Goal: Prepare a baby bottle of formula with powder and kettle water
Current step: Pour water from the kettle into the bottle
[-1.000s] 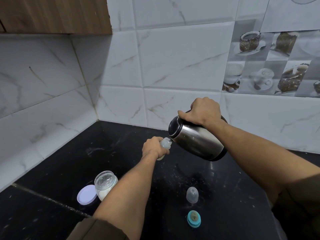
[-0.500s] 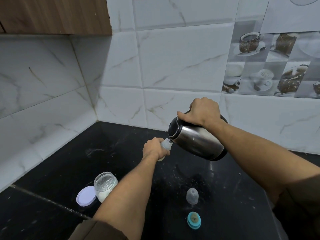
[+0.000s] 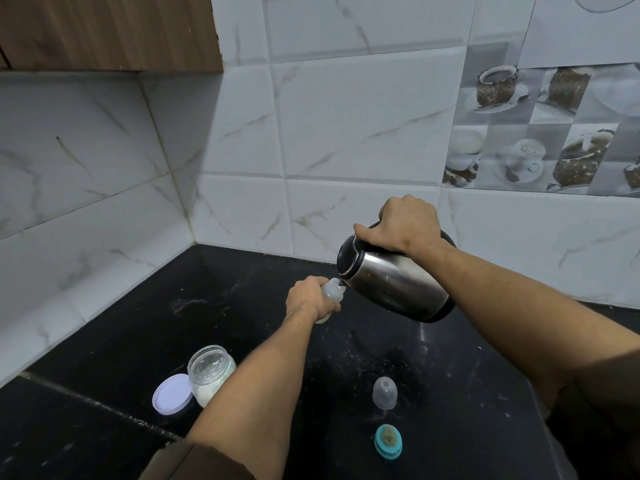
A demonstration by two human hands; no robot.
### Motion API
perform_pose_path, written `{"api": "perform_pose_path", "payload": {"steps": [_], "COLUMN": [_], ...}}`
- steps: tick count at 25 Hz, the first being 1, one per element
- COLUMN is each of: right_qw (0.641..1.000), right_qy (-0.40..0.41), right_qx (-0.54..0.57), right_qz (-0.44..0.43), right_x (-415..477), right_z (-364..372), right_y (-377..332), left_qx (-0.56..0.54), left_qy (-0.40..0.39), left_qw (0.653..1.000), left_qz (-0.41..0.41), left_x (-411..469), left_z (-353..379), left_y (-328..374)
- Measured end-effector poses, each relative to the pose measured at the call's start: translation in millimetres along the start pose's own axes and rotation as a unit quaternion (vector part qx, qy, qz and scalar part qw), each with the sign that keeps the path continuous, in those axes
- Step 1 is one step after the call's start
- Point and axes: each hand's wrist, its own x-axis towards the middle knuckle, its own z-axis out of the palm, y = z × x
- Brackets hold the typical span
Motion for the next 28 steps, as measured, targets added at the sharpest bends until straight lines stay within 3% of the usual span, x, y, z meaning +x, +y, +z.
{"api": "perform_pose_path", "payload": {"steps": [28], "right_qw": [1.0], "right_qy": [-0.003], "right_qx": [0.004], "right_qz": [0.008], "right_x": [-2.9], "right_z": [-2.9], "right_y": [2.8], "left_qx": [-0.002], "left_qy": [-0.015], "left_qw": [1.0], "left_qz": [0.0], "left_x": [-1.0], "left_z": [0.2], "left_y": [5.8]}}
